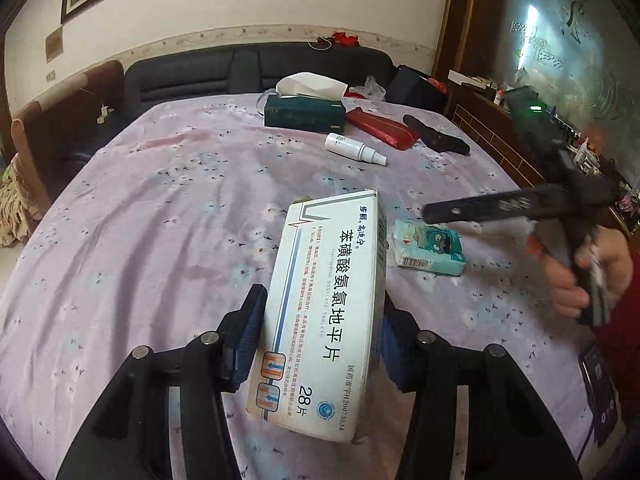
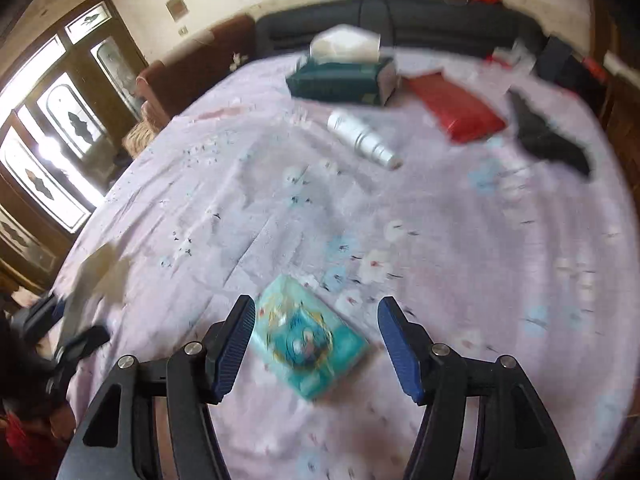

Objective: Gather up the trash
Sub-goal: 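Grasp the white medicine box with the left tool while the right tool grasps the teal tissue pack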

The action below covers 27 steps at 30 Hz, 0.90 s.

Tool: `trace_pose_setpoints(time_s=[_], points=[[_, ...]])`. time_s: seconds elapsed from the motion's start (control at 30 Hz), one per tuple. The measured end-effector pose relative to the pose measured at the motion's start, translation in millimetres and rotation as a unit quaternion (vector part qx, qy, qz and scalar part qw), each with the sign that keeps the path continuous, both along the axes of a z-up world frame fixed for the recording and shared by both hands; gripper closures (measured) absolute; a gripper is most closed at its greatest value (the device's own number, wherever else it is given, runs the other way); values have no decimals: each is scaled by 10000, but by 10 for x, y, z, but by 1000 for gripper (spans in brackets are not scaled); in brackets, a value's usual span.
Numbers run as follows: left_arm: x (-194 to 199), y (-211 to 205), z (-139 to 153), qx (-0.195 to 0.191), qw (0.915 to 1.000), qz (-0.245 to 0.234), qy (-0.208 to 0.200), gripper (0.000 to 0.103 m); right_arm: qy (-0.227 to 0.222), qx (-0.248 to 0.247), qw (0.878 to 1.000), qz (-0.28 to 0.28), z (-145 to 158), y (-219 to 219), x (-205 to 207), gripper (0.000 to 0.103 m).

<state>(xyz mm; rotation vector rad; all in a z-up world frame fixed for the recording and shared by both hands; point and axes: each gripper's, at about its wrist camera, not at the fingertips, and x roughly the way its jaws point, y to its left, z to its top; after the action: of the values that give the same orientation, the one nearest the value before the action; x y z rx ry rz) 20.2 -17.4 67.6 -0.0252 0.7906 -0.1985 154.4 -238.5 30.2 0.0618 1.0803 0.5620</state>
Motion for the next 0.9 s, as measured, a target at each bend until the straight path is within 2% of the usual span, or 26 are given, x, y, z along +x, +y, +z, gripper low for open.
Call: trace_pose_setpoints(time_s=[0.1, 0.2, 0.37, 0.47, 0.63, 0.7, 0.83, 0.9], points=[[-78, 11, -12, -59, 10000, -60, 7, 52, 283, 99, 9995, 108, -113, 53, 47, 35], [-117, 25, -41, -110, 9999, -105, 22, 52, 322, 80, 9990, 303, -126, 131, -94, 35], [-140, 25, -102, 46, 9999, 41, -84, 52, -84, -880, 9938, 680, -189, 447, -430, 35], [-155, 15, -122, 64, 9999, 53, -105, 52, -435, -1482, 9866, 529, -212, 579, -546, 45], [-177, 50, -149, 160, 9998, 83, -16, 50, -457, -1514, 9872, 201, -132, 562, -668, 70], [-180, 111, -186, 243, 9996, 113, 83, 46, -314, -1395, 9897, 15, -69, 494, -782, 73], [-179, 181, -268, 316, 9994, 46, 142, 46, -420, -1207, 9917, -137, 87, 444, -1125, 73], [-121, 216, -347, 317, 9991, 114, 254, 52, -321, -966, 9945, -245, 160, 406, -1285, 73]])
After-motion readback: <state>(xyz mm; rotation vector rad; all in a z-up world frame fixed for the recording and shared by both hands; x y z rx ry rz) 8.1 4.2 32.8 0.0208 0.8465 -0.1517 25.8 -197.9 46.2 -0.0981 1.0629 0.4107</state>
